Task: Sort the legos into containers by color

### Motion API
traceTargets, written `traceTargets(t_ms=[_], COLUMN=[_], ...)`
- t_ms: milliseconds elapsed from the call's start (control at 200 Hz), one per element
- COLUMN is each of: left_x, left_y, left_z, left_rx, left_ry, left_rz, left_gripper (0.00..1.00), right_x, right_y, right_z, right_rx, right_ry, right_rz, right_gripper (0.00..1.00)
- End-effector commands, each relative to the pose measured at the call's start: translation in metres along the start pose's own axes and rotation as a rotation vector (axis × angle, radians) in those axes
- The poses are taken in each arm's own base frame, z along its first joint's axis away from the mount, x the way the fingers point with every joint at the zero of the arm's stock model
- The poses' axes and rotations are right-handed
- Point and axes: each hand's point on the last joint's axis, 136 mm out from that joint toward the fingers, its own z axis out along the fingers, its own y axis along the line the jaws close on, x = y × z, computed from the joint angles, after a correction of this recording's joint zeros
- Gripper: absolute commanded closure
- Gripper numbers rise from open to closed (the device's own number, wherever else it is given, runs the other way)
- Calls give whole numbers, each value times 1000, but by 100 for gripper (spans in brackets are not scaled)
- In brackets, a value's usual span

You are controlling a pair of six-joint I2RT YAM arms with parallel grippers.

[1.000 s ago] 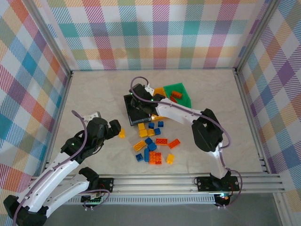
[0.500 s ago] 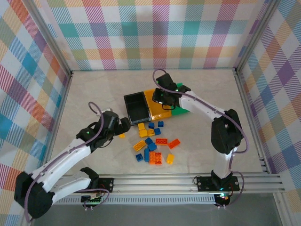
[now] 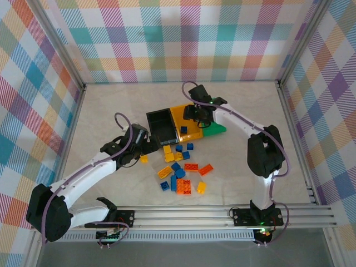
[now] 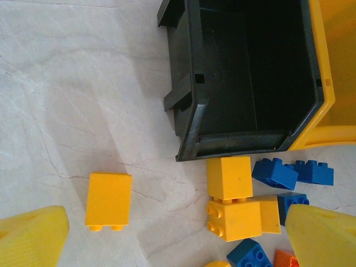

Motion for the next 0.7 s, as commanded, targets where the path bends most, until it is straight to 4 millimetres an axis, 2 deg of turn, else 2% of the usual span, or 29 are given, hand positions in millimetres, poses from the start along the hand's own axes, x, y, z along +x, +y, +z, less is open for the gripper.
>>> traceTargets(t_ms=[0, 100, 210, 400, 695], left_x=[-5, -4, 0, 5, 9], left_y=[2, 5, 13, 25, 36], left_z=[-11, -16, -17, -21, -18], left_rx=[9, 8, -12, -35, -66], left_ry=[-9, -10, -10, -15, -8], left_rz=[-13, -13, -13, -14, 8], left_gripper=[0, 0, 0, 0, 0], right_x=[-1, -4, 2, 15, 37], right_y=[-18, -23, -29, -36, -42], right_z=[21, 36, 50, 52, 43], right_rx=[75, 86, 116, 128, 125], right_ry=[30, 42, 76, 102, 113], right_rz=[-37, -45, -54, -47, -69], right_gripper=[33, 33, 36, 65, 85])
